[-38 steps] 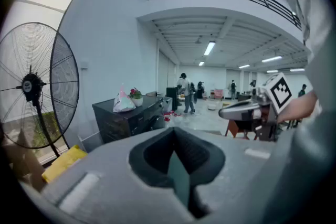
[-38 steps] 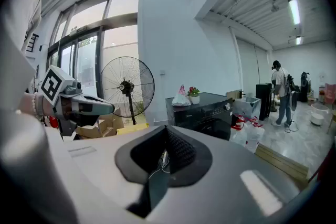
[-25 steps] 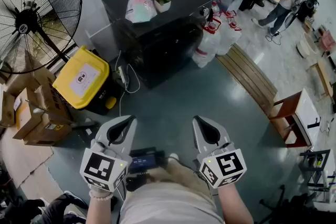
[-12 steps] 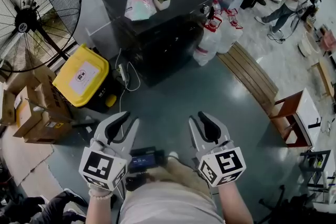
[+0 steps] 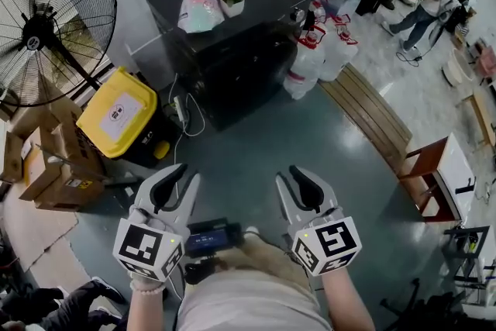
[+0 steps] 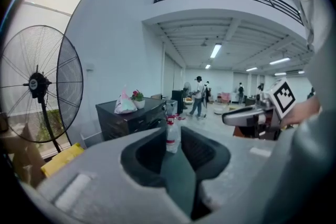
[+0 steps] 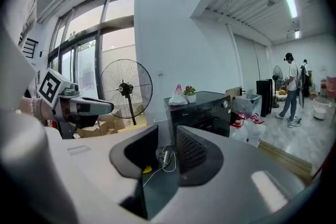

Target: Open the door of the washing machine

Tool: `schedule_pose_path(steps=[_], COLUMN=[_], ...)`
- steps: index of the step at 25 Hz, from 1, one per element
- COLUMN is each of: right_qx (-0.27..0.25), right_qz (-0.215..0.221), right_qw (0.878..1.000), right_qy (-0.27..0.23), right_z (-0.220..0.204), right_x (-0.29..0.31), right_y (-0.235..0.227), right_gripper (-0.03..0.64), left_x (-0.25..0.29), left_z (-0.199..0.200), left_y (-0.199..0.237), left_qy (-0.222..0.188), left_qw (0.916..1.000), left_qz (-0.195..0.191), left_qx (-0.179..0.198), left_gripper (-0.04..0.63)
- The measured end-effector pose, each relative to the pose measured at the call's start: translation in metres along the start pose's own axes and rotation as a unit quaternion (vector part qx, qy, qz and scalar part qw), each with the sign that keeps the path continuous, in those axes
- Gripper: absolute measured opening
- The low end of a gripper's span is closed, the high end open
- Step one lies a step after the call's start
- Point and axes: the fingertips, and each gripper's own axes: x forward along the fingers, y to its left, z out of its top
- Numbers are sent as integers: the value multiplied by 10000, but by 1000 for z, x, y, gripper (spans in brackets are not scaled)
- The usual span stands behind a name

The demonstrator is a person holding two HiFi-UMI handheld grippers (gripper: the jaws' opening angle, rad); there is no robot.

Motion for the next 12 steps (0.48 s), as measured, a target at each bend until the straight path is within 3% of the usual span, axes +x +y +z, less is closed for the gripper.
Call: schedule_pose_path(steps=[12], right_qx=[-120], right_qz=[236], right_qw=[9996], right_qy=[-42], right_z=[-9], right_x=[-14], right_y=[-35], right_gripper=[95], left_x=[11], left_z=[12], left_y=[-18], left_qy=[-132], left_qw=[9989], left_qz=[422], left_qx=[156], left_gripper=[80])
